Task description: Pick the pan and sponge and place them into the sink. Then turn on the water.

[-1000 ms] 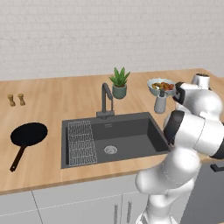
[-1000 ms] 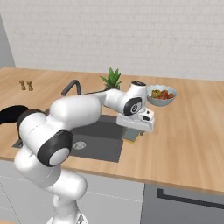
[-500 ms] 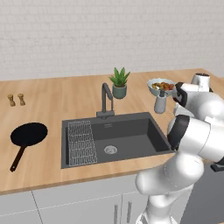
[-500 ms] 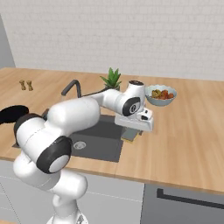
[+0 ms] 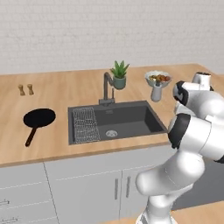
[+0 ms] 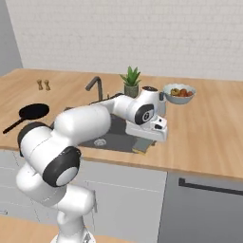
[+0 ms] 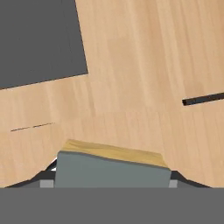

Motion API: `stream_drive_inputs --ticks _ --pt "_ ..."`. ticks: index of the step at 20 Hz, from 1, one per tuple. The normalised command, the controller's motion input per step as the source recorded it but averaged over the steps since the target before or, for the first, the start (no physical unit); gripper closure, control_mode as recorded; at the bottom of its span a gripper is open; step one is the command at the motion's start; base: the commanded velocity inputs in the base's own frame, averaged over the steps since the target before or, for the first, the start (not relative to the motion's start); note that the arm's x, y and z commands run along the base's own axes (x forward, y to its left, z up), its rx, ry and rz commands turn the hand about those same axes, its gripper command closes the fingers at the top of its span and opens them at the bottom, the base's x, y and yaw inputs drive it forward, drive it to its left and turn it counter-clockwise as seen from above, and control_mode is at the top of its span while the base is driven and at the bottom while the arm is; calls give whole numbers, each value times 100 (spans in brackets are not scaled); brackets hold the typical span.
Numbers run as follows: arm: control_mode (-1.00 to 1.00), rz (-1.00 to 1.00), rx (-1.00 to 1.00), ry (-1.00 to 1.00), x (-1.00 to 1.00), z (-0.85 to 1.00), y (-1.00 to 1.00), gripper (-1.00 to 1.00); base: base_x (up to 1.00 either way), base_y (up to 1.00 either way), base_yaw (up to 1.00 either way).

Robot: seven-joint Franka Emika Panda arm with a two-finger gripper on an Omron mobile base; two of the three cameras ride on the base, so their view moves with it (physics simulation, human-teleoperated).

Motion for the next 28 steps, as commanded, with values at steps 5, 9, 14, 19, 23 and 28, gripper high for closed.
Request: stream_drive_inputs --ticks 5,9,14,19,23,28 --pt "100 0 0 0 0 0 0 100 -49 100 0" --pt "100 0 0 0 0 0 0 100 -8 100 0" --pt "100 0 0 0 0 0 0 100 9 100 0" --pt "100 0 0 0 0 0 0 100 47 93 -1" --pt "100 0 0 0 0 0 0 100 89 41 -1" --pt "100 0 0 0 0 0 0 100 64 0 0"
